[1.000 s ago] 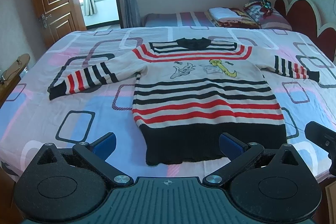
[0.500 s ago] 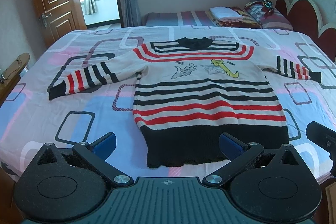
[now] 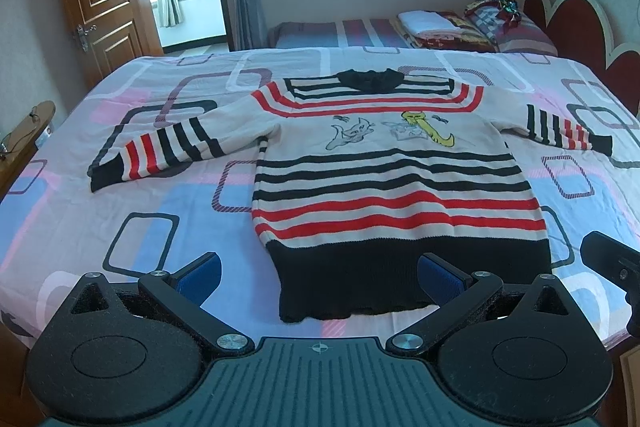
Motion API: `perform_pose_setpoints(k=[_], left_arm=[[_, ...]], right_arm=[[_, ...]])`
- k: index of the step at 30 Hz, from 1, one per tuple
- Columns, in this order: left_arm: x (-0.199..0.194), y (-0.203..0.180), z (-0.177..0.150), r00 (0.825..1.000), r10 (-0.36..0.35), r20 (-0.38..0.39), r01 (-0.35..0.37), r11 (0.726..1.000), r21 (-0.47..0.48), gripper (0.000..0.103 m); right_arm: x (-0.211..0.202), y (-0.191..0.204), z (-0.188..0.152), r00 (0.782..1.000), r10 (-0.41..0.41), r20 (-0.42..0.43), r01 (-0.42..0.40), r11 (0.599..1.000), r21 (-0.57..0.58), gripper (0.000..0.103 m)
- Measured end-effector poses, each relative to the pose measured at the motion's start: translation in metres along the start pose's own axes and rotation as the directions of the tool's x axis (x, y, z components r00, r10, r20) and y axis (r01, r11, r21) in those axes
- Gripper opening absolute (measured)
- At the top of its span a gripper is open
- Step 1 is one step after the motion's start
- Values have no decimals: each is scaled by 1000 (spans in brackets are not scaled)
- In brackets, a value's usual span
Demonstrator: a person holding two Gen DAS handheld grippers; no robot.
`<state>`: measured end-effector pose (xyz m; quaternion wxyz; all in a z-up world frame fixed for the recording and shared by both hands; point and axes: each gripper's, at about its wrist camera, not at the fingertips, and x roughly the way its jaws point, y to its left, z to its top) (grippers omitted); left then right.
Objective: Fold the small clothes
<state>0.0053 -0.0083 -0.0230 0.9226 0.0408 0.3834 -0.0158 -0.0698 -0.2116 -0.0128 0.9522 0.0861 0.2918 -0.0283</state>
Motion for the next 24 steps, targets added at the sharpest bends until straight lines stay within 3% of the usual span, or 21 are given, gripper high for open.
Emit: perform_pose_setpoints(k=[15, 24], left_arm=[[16, 3, 10, 1000, 6, -11, -6, 1000, -5, 103], [48, -5, 32, 1000, 24, -20, -24, 1000, 4, 103]], right_arm=[[14, -2, 1, 1000, -16, -3, 16, 1000, -2, 102], [35, -17, 16, 999, -53, 5, 53, 999, 2, 102]])
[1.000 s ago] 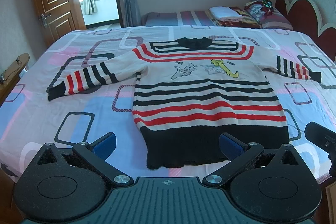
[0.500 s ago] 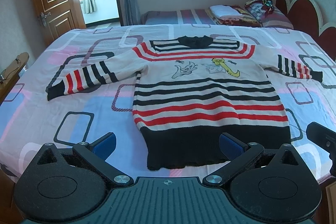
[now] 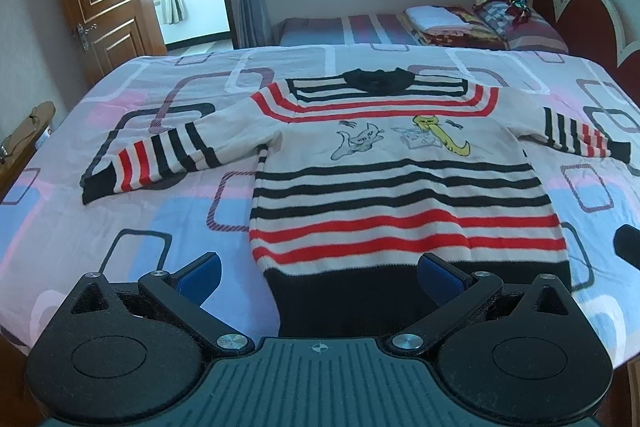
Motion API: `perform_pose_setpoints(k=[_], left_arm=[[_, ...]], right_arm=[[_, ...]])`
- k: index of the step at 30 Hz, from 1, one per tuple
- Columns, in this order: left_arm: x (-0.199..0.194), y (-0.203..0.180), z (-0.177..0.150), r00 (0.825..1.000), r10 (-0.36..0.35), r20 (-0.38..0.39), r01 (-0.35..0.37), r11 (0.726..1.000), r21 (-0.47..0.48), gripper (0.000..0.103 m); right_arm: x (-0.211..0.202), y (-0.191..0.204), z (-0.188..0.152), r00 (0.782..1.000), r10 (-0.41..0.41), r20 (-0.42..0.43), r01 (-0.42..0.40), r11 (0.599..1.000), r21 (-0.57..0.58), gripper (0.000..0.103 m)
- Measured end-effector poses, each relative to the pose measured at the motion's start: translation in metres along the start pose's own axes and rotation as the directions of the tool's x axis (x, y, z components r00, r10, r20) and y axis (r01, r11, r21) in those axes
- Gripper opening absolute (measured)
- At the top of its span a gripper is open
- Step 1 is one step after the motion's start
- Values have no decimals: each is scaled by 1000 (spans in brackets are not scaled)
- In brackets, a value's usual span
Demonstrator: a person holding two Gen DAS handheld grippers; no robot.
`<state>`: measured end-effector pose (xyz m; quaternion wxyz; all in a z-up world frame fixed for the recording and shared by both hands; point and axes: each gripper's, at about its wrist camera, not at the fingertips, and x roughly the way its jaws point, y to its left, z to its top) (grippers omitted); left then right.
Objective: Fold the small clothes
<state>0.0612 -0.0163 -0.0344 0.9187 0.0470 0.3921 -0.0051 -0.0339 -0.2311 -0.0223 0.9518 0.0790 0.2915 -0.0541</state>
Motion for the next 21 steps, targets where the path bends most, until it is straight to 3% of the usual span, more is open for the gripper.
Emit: perform_pose_setpoints(k=[11, 21], left_arm=[[68, -37, 48, 999, 39, -14, -39, 999, 24, 103], [147, -86, 97, 999, 32, -42, -31, 999, 30, 103]], right_arm=[[61, -40, 26, 998, -55, -27, 55, 998, 25, 102], [138, -99, 55, 988, -126, -85, 133, 988, 73, 102]])
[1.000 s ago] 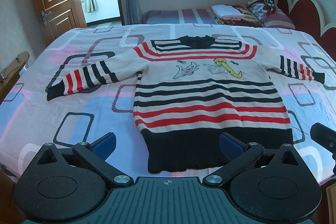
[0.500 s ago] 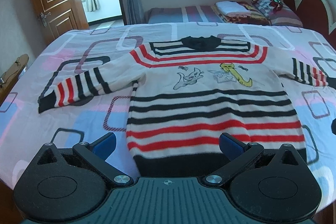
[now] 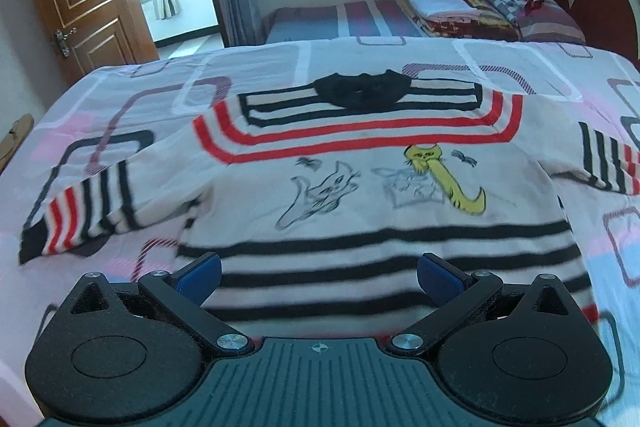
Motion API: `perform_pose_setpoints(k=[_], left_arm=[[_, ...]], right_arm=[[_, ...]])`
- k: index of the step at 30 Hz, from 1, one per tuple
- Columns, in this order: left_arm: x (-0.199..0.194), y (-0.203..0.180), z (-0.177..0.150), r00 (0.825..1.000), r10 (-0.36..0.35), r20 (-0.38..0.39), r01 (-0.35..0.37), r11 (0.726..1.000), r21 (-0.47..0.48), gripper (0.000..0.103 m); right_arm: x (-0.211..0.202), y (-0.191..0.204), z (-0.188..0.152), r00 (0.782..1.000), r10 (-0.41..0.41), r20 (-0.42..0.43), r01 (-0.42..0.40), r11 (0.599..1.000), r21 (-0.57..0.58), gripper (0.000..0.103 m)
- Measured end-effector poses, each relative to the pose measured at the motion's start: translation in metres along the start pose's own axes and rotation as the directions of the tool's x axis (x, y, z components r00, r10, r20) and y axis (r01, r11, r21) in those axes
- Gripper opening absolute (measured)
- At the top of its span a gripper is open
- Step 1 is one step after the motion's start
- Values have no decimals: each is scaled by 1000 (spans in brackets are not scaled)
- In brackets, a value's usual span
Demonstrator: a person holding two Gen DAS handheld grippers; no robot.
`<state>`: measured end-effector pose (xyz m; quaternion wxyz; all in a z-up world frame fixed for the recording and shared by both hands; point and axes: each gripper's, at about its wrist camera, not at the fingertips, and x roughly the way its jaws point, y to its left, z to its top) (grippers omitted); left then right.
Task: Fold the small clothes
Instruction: 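Reach the right gripper to the black sleeve cuff and grasp it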
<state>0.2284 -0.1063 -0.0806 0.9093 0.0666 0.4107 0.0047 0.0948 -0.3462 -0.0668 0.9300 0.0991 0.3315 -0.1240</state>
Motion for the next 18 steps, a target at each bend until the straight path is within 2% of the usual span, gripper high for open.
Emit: perform_pose_setpoints(k=[11, 18], left_arm=[[72, -52, 46, 999, 34, -29, -33, 999, 23, 103], [111, -84, 66, 996, 64, -62, -61, 997, 50, 103]], right_arm=[[95, -68, 35, 995, -71, -70, 78, 991, 104, 102], [150, -124, 51, 985, -123, -125, 146, 969, 199, 99]])
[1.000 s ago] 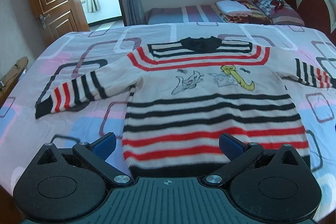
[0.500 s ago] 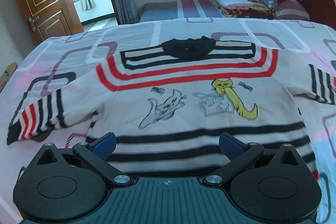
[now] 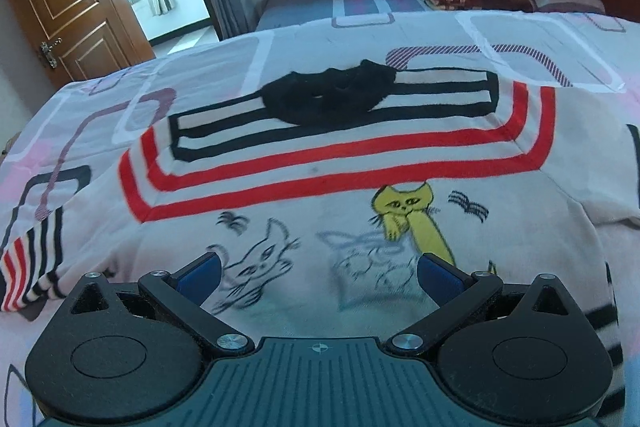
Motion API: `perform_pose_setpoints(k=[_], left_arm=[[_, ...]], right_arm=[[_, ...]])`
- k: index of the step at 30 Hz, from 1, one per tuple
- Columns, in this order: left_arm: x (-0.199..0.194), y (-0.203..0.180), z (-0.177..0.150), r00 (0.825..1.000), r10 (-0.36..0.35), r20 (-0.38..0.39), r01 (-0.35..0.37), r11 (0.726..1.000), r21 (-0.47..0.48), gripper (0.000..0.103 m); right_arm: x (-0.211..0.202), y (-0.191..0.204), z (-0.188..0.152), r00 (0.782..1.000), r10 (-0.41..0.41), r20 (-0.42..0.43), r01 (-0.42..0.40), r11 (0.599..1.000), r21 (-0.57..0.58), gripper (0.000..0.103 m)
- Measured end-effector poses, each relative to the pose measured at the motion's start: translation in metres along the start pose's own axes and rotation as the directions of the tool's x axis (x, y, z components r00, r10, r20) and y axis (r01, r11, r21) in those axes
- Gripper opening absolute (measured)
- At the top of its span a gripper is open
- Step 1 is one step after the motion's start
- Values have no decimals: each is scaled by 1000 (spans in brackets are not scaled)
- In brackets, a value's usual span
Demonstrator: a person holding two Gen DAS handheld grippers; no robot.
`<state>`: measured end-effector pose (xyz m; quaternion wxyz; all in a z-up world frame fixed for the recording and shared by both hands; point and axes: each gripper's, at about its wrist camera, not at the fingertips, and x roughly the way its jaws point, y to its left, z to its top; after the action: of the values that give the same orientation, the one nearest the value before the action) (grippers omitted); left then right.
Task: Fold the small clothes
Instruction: 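Reach the right gripper to the black sleeve cuff and grasp it, then carry the cuff with the right gripper across the sweater body and release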
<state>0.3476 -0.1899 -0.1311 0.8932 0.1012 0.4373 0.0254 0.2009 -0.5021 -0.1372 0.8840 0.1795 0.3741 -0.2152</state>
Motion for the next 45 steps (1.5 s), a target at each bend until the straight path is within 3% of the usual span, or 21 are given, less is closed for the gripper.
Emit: perform_pose_setpoints(k=[7, 16, 19, 21, 23, 31, 35, 39, 41, 45], left_arm=[[21, -16, 20, 1000, 16, -11, -16, 1000, -22, 103], [43, -18, 26, 999, 25, -45, -28, 999, -47, 103], [43, -14, 25, 998, 33, -48, -35, 998, -44, 103], [42, -8, 25, 999, 39, -37, -41, 998, -40, 103], [41, -4, 26, 999, 47, -27, -47, 998, -31, 103], [35, 37, 26, 1000, 19, 5, -19, 999, -47, 103], [37, 71, 29, 1000, -20, 12, 21, 995, -93, 103], [37, 111, 31, 998, -52, 25, 55, 990, -134, 103], [38, 131, 31, 998, -60, 31, 64, 986, -154, 103], [46, 164, 28, 995, -93, 17, 95, 976, -195, 103]], right_arm=[[39, -33, 26, 999, -25, -24, 27, 996, 90, 99], [80, -44, 39, 999, -20, -36, 24, 993, 119, 87], [85, -43, 44, 1000, -28, -8, 29, 993, 116, 71], [85, -46, 48, 1000, -23, 4, 23, 991, 133, 41], [82, -52, 52, 999, 20, 25, -24, 986, 164, 31], [61, -32, 61, 994, 41, 97, -52, 992, 117, 22], [40, 15, 66, 983, 104, 152, -107, 994, 12, 19], [19, 105, 60, 957, 238, 165, -215, 965, -148, 19], [14, 156, 50, 941, 309, 141, -274, 936, -222, 19], [29, 254, 15, 907, 420, 15, -393, 860, -325, 19]])
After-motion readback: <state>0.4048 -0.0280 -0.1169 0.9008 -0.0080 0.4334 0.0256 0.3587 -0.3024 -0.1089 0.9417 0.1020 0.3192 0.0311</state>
